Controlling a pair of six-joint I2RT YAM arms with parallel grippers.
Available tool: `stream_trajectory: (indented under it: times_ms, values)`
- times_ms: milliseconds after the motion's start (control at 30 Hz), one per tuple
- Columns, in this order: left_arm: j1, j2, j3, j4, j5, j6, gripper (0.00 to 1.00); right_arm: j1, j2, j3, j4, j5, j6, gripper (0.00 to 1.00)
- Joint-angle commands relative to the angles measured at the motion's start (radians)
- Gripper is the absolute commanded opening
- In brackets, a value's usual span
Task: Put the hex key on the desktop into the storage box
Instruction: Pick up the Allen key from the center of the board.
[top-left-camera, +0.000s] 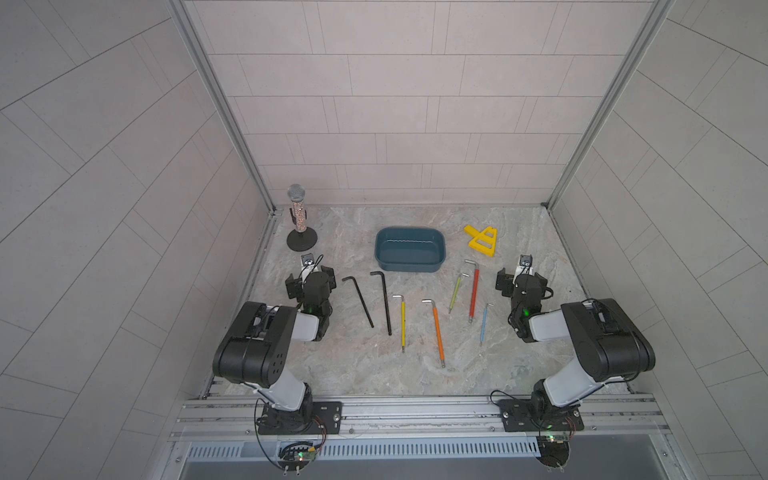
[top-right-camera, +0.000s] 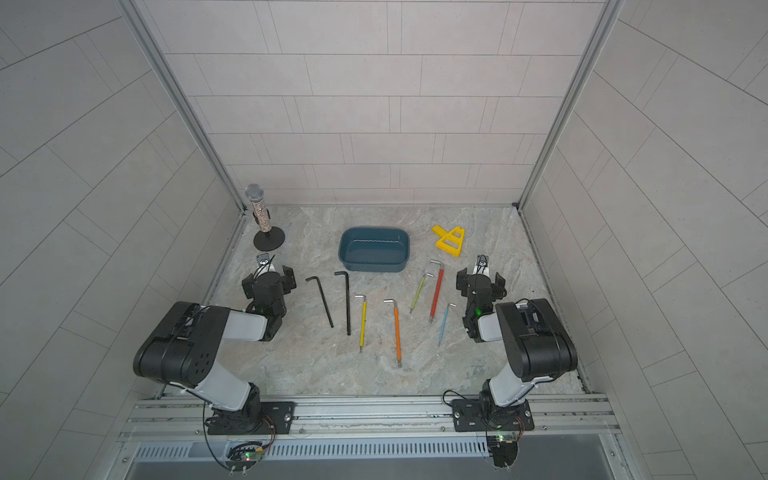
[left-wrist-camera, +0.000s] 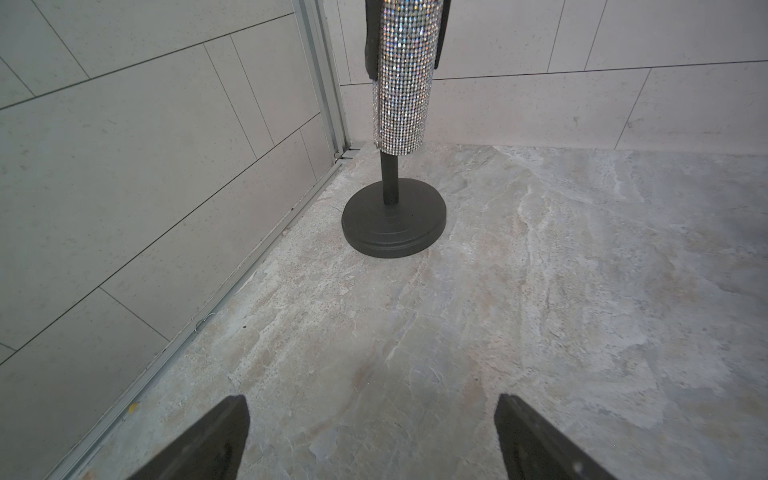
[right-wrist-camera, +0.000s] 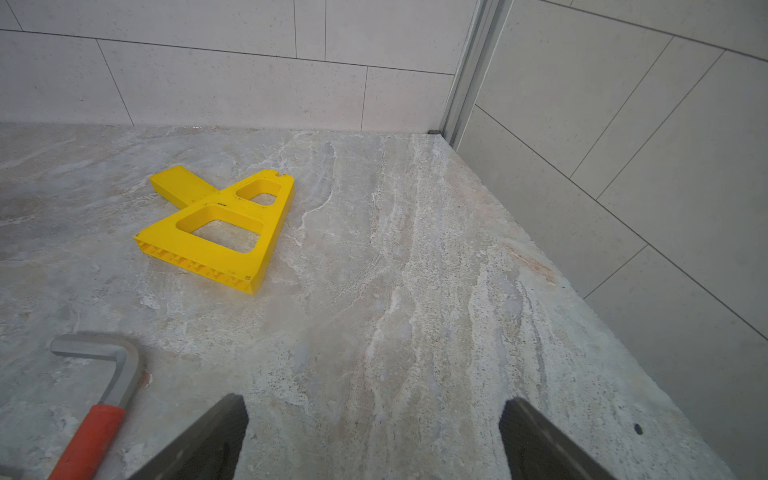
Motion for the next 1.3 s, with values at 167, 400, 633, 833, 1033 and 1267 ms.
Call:
stream_trajectory:
  times_ms: [167, 400, 633, 833, 1033, 1267]
  values:
    - [0.016, -0.025, -0.008, -0.01, 0.018, 0.007, 1.0, -0.004, -0.022, 0.01, -0.005, -0.002, -0.008, 1.0]
    - [0.016, -0.264, 0.003, -0.242, -0.059, -0.029, 1.0, 0.016, -0.117, 0.122, -0.266, 0.073, -0.013, 1.0]
    - [0.016, -0.471, 0.081, -0.539, -0.07, -0.237, 1.0, 0.044, -0.187, 0.373, -0.652, 0.208, -0.009, 1.0]
    - [0.016, -0.514, 0.295, -1.016, 0.0, -0.434, 1.0, 0.043, -0.285, 0.464, -0.966, 0.069, 0.192, 1.0]
    - [0.018, -0.465, 0.464, -1.31, 0.146, -0.494, 1.0, 0.05, -0.346, 0.584, -1.332, -0.168, 0.293, 0.96]
    - [0.018, -0.234, 0.747, -1.664, 0.375, -0.507, 1.0, 0.163, -0.386, 0.641, -1.586, -0.367, 0.33, 0.82]
